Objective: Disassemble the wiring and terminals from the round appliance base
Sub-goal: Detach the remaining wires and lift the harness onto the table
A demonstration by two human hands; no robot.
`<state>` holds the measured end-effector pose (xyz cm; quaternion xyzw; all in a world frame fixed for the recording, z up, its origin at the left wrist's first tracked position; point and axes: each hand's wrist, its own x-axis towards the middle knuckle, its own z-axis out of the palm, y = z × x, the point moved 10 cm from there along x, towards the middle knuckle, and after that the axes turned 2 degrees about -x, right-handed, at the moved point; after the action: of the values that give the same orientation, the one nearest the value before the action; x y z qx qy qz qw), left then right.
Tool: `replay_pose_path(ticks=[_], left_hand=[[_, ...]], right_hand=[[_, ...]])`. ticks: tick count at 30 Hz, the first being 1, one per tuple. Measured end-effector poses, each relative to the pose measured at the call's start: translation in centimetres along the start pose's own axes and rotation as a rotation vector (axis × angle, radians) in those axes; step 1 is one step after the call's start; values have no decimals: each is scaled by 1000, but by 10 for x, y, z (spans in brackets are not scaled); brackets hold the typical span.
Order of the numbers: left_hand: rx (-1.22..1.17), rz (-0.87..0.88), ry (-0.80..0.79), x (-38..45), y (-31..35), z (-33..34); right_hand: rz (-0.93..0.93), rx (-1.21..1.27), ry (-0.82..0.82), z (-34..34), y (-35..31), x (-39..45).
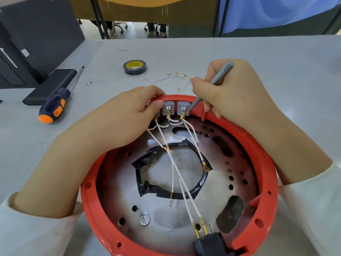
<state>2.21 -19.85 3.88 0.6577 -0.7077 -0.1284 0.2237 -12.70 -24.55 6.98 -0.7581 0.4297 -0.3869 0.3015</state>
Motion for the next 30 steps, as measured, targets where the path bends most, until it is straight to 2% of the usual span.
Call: replay_pose_path(ticks=[4, 10, 30], left_hand=[[-8, -5, -4, 0, -1, 0], [-6, -3, -10, 0, 0, 0], [-22, -10, -13, 0, 0, 0]], right_hand=[[13, -28, -59, 8, 1, 1], [24, 121, 33, -4, 5, 2], [134, 22, -144, 12, 14, 15]])
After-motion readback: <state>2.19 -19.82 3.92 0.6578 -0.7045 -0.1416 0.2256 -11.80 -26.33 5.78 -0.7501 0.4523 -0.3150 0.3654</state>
